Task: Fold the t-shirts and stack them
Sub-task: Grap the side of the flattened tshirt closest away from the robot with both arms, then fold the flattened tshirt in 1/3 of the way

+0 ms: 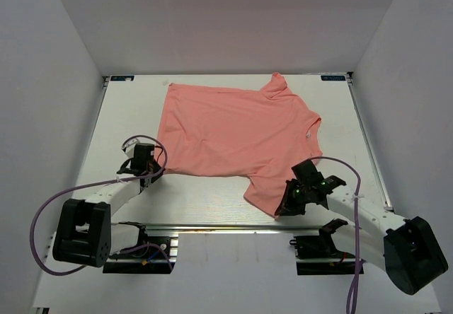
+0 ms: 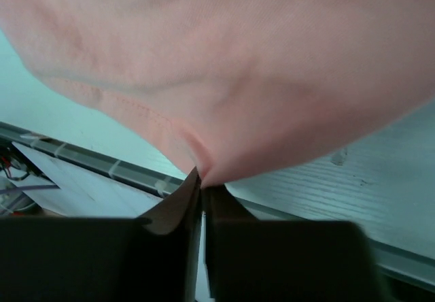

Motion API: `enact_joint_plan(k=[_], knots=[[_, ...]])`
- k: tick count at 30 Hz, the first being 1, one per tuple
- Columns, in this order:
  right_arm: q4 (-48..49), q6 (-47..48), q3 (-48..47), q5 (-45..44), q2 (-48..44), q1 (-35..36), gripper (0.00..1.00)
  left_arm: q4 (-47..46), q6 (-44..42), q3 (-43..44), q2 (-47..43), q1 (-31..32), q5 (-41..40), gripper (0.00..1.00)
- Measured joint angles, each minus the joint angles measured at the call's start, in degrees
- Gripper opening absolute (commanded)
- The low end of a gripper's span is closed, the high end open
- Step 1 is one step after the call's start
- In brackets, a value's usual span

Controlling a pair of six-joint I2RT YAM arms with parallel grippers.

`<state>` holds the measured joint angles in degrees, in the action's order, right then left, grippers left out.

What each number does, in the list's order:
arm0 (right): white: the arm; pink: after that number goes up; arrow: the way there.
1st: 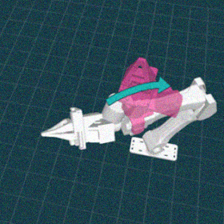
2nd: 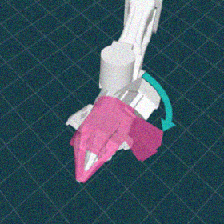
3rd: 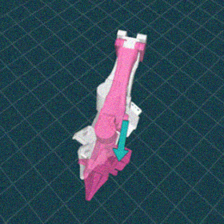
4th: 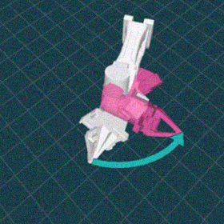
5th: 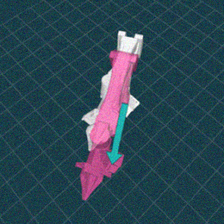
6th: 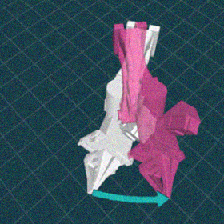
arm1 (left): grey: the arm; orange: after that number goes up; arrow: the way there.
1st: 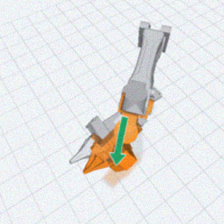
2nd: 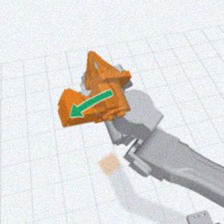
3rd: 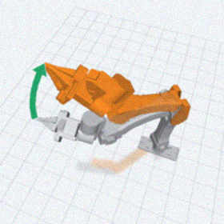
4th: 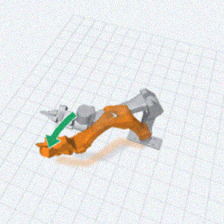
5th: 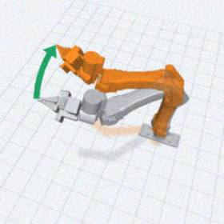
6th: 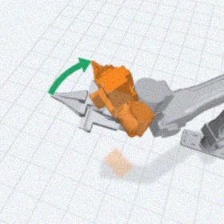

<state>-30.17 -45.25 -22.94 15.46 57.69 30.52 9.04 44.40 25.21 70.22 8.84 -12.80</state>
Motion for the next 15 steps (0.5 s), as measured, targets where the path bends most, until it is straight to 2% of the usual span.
enact_joint_plan(k=[4, 10, 15], knots=[[-1.4, -2.2, 0.2, -1.1, -0.7, 0.7, 0.0, 3.0, 0.3, -0.1, -2.3, 0.0, 0.2, 0.0], [-12.5, -2.3, -1.5, -1.2, -7.5, 1.1, 0.0, 10.8, 2.1, -0.1, -9.0, 0.0, -0.5, 0.0], [-17.7, -2.4, -1.6, -0.7, -13.0, 1.1, 0.0, 16.8, 2.7, -0.1, -12.5, 0.0, -1.1, 0.0]])
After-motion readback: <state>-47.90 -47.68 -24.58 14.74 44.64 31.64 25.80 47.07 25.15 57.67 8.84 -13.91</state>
